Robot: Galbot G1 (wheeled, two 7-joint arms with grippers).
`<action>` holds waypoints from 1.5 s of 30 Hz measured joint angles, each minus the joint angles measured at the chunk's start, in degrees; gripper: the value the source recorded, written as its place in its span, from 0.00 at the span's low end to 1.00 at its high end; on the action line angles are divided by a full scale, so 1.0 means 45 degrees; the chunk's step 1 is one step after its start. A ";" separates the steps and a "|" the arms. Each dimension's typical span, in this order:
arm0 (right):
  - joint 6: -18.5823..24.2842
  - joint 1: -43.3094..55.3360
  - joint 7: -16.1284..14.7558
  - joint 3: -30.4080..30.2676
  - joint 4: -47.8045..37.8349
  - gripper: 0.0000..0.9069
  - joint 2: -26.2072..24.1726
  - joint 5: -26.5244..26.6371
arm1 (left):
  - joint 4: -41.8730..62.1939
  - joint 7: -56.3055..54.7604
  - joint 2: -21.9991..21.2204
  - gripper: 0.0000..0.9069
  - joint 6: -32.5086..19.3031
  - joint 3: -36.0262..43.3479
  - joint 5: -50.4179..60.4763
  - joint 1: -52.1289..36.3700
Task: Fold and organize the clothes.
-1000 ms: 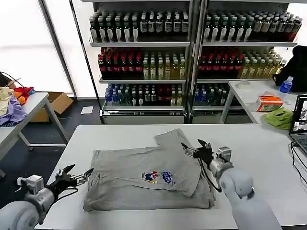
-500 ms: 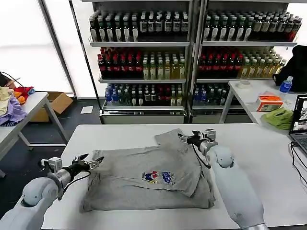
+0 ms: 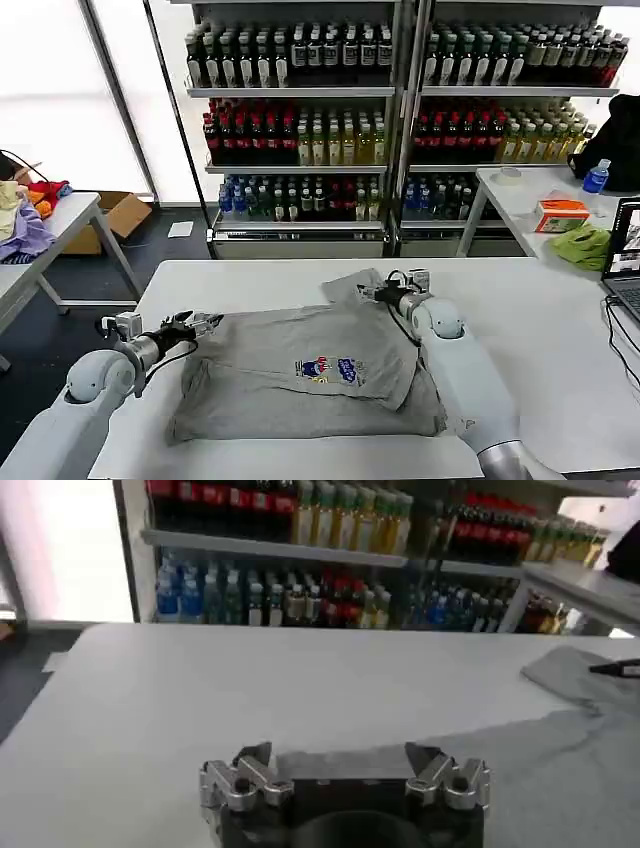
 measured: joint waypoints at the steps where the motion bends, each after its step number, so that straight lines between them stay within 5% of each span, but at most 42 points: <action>1: -0.0009 0.0051 0.0019 -0.0011 -0.0077 0.00 0.0032 0.0044 | 0.0082 0.0025 -0.0031 0.82 0.0023 0.0031 0.0008 -0.0022; 3: -0.0018 0.0132 0.0061 -0.0039 -0.0217 0.00 0.0110 0.0162 | 0.0198 0.0066 -0.0096 0.69 0.0048 0.0087 0.0013 -0.0056; 5: -0.0020 0.0165 0.0098 -0.0058 -0.0286 0.00 0.0170 0.0294 | 0.0250 0.0106 -0.0187 0.30 0.0055 0.0109 0.0039 -0.0057; 10: -0.0056 0.0207 0.0186 -0.0123 -0.0326 0.00 0.0251 0.0612 | 0.0270 0.0181 -0.0358 0.01 0.0079 0.0109 0.0095 0.0008; 34: -0.0153 0.0193 0.0921 -0.0313 0.0163 0.00 0.0099 0.2253 | 0.0544 0.0012 -0.0363 0.00 0.0283 0.0006 -0.0306 -0.0048; 45: -0.0189 -0.0498 0.1466 -0.0279 0.1995 0.00 -0.0420 0.3421 | -0.0355 -0.0509 -0.0071 0.00 0.0602 -0.0434 -0.0171 0.0389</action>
